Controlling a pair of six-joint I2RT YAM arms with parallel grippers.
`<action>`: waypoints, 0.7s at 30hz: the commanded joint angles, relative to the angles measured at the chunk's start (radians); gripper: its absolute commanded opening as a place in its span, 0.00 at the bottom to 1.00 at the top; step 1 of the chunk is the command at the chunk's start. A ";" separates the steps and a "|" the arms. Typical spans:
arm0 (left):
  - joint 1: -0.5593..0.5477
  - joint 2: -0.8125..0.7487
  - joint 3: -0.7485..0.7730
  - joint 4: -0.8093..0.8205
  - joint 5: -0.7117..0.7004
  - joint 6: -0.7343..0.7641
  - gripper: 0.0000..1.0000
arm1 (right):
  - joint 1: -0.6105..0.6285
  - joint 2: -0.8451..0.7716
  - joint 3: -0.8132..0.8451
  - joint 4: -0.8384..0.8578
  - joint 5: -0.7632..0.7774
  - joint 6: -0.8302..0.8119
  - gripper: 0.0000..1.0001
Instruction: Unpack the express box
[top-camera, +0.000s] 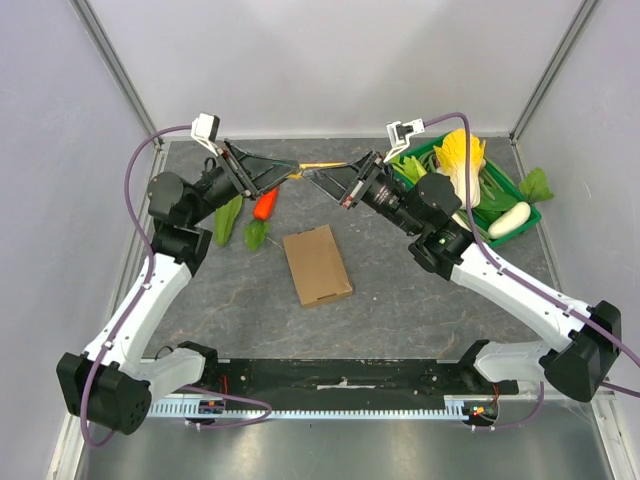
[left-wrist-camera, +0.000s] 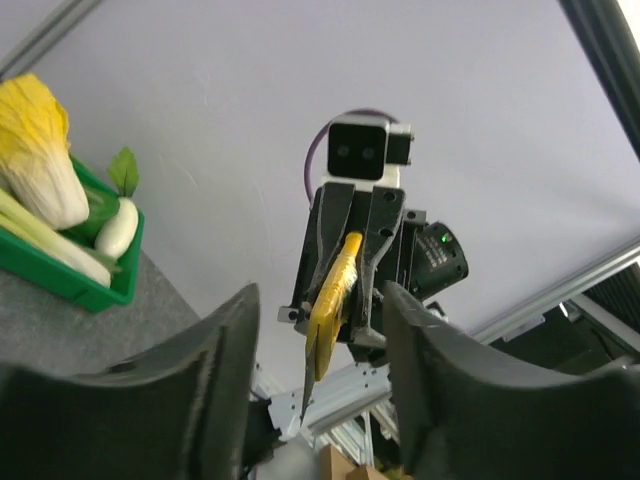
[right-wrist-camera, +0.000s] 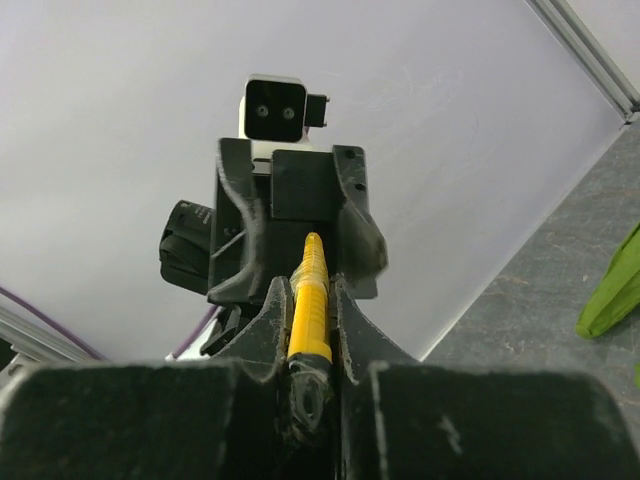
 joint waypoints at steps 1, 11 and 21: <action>0.013 -0.024 0.023 -0.092 0.083 0.082 0.69 | -0.001 0.003 0.043 -0.017 -0.007 -0.042 0.00; 0.056 -0.032 0.046 -0.166 0.176 0.149 0.61 | -0.018 -0.026 0.030 -0.074 -0.033 -0.045 0.00; 0.059 -0.012 0.060 -0.163 0.221 0.146 0.02 | -0.021 -0.017 0.040 -0.077 -0.089 -0.019 0.02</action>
